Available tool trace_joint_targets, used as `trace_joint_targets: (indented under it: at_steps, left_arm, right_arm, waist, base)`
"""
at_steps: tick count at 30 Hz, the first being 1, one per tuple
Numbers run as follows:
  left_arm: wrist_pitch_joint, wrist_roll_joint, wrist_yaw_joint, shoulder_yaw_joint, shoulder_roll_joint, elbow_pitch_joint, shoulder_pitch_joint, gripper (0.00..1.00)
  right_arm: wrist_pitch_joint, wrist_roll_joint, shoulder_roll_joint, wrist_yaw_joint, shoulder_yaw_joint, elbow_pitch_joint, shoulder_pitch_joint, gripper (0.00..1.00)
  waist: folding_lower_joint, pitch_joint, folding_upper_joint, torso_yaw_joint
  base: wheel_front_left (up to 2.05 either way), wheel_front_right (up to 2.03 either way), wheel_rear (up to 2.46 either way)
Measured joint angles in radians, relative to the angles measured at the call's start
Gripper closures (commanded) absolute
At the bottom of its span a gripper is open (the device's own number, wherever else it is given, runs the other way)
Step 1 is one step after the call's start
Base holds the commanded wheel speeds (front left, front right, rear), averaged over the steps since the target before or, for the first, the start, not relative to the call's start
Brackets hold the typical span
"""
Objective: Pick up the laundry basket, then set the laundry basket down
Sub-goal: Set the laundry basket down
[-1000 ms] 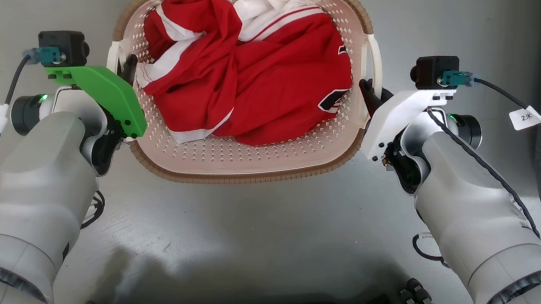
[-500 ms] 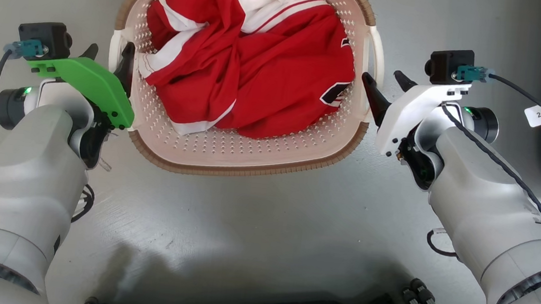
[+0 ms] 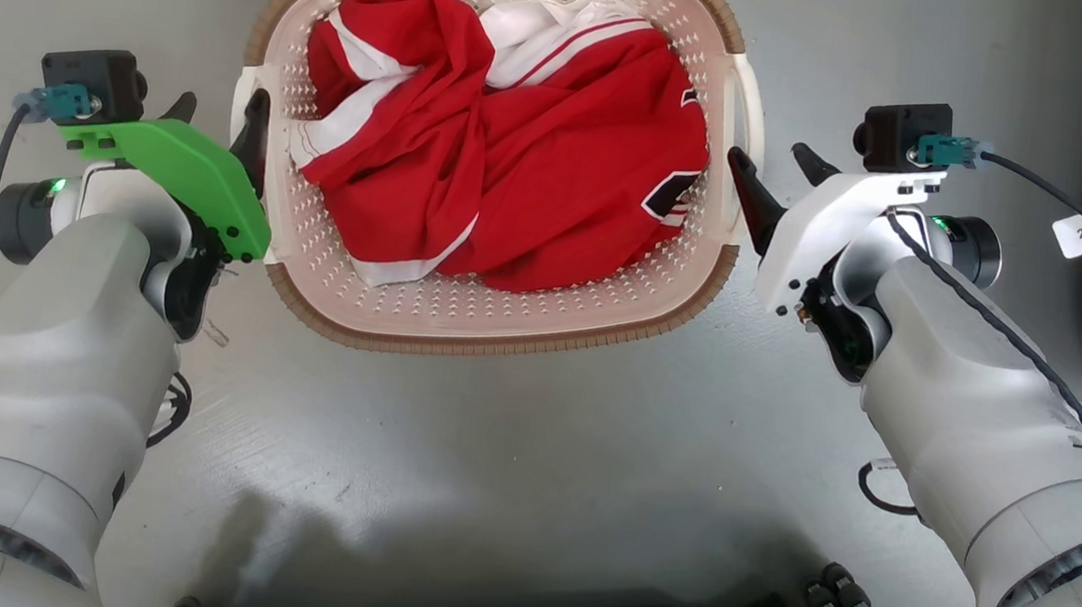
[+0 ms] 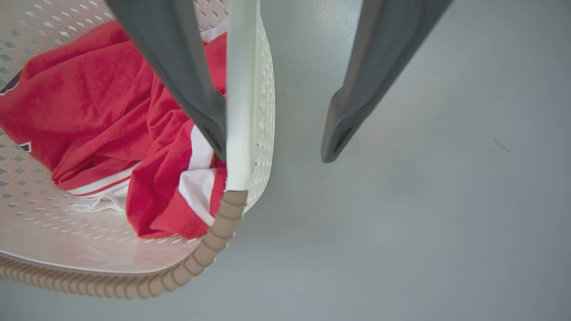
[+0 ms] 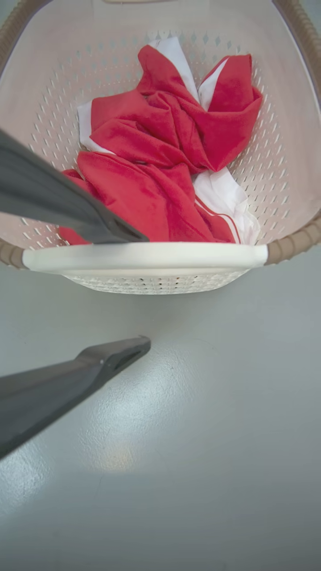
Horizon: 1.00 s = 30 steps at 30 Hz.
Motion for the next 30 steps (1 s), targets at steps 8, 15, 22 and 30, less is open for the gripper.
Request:
trace_joint_targets:
  at_steps: [8,15,22,30]
  left_arm:
    - [-0.03,0.0,0.0,-0.007,-0.004,0.007,0.001,0.0]
    - [-0.063,0.003,0.0,-0.016,-0.004,-0.005,0.013,0.0]
    - [-0.072,0.003,0.0,-0.012,-0.001,-0.021,0.07,0.0]
    - [-0.075,0.013,0.0,0.042,0.026,-0.123,0.103,0.0]
  right_arm:
    - [-0.032,0.01,-0.005,0.002,0.003,0.0,0.006,0.0]
    - [-0.07,0.013,-0.009,0.009,0.003,-0.011,0.036,0.0]
    - [-0.096,0.013,-0.01,0.009,0.0,-0.028,0.062,0.0]
    - [-0.106,0.013,-0.022,0.009,-0.023,-0.073,0.103,0.0]
  waist:
    - [0.0,-0.033,0.0,0.0]
    - [0.0,-0.084,0.0,0.001]
    - [0.0,-0.152,0.0,0.001]
    - [0.0,-0.239,0.0,0.001]
  base:
    - [0.0,0.0,0.0]
    - [0.0,0.0,0.0]
    - [0.0,0.0,0.0]
    - [0.0,0.0,0.0]
